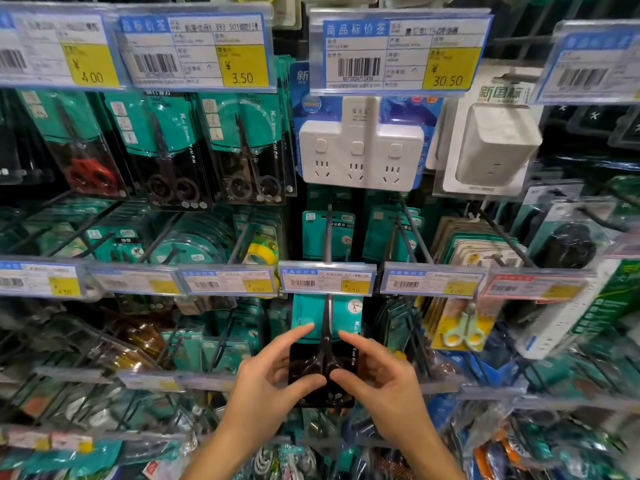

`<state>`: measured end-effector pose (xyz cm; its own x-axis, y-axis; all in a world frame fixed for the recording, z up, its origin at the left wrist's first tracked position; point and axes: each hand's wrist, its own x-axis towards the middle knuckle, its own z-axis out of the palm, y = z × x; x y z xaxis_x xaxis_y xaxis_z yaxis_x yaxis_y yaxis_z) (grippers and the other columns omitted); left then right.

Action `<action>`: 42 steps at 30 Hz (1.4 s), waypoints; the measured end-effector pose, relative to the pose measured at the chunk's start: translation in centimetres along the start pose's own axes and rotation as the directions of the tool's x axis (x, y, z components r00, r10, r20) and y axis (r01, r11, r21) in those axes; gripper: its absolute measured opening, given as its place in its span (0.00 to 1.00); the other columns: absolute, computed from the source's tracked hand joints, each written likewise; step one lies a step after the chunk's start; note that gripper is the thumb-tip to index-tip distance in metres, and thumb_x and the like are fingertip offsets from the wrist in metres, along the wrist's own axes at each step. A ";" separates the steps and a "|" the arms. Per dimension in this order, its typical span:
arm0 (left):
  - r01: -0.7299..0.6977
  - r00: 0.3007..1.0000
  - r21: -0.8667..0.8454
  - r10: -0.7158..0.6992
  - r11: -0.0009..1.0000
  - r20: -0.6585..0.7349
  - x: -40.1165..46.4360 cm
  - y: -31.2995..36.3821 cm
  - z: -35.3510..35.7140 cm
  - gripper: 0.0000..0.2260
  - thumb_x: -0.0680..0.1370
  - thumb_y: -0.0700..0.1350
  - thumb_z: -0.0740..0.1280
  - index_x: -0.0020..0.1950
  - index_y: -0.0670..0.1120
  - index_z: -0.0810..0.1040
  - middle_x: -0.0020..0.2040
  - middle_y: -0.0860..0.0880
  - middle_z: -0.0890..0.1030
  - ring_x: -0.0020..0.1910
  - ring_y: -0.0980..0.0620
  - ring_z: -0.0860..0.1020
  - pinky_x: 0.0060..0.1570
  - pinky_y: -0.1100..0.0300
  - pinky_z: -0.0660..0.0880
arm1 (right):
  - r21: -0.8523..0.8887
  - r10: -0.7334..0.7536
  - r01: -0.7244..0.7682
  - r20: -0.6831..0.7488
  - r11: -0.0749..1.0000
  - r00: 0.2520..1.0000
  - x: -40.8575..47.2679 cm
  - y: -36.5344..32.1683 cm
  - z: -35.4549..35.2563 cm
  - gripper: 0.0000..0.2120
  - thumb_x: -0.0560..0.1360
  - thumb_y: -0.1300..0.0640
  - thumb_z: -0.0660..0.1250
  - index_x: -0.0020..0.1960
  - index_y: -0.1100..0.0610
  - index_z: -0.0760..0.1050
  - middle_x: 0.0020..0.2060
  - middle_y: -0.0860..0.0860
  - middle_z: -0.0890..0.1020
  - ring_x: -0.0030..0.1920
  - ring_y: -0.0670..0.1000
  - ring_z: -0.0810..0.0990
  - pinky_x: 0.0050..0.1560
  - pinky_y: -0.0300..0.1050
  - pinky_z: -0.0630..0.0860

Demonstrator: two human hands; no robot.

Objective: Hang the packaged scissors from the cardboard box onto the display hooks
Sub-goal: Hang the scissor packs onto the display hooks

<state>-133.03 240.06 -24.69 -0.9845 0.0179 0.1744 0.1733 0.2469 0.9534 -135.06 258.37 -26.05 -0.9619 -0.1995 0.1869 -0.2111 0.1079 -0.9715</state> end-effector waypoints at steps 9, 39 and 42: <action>0.030 0.999 -0.049 -0.031 0.998 -0.032 0.0 -0.2 -0.3 0.30 0.64 0.41 0.76 0.56 0.72 0.76 0.54 0.70 0.80 0.53 0.67 0.80 0.50 0.71 0.76 | -0.101 -0.076 0.078 0.028 0.992 0.997 0.2 -0.1 -0.1 0.22 0.70 0.58 0.75 0.61 0.40 0.78 0.48 0.37 0.82 0.51 0.42 0.81 0.51 0.34 0.76; 0.097 0.989 0.025 -0.093 0.995 -0.117 8.9 -4.9 0.3 0.16 0.70 0.36 0.76 0.54 0.48 0.80 0.48 0.54 0.84 0.46 0.58 0.82 0.48 0.63 0.77 | 0.116 0.016 -0.008 -0.068 0.993 0.998 9.1 4.7 -0.5 0.17 0.72 0.70 0.72 0.59 0.63 0.79 0.38 0.39 0.85 0.41 0.35 0.81 0.46 0.29 0.74; 0.126 0.983 0.032 -0.121 0.991 -0.136 10.4 -5.2 0.5 0.12 0.69 0.37 0.77 0.51 0.45 0.82 0.47 0.49 0.85 0.46 0.58 0.83 0.50 0.61 0.77 | 0.160 0.057 -0.042 -0.091 0.986 0.994 10.4 5.6 -0.6 0.04 0.71 0.71 0.72 0.42 0.72 0.77 0.30 0.36 0.81 0.41 0.36 0.79 0.48 0.33 0.76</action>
<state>-144.17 239.50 -27.94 -0.9855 -0.1438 0.0896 0.0466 0.2782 0.9594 -146.34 257.48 -29.42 -0.9841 -0.1038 0.1438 -0.1401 -0.0414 -0.9893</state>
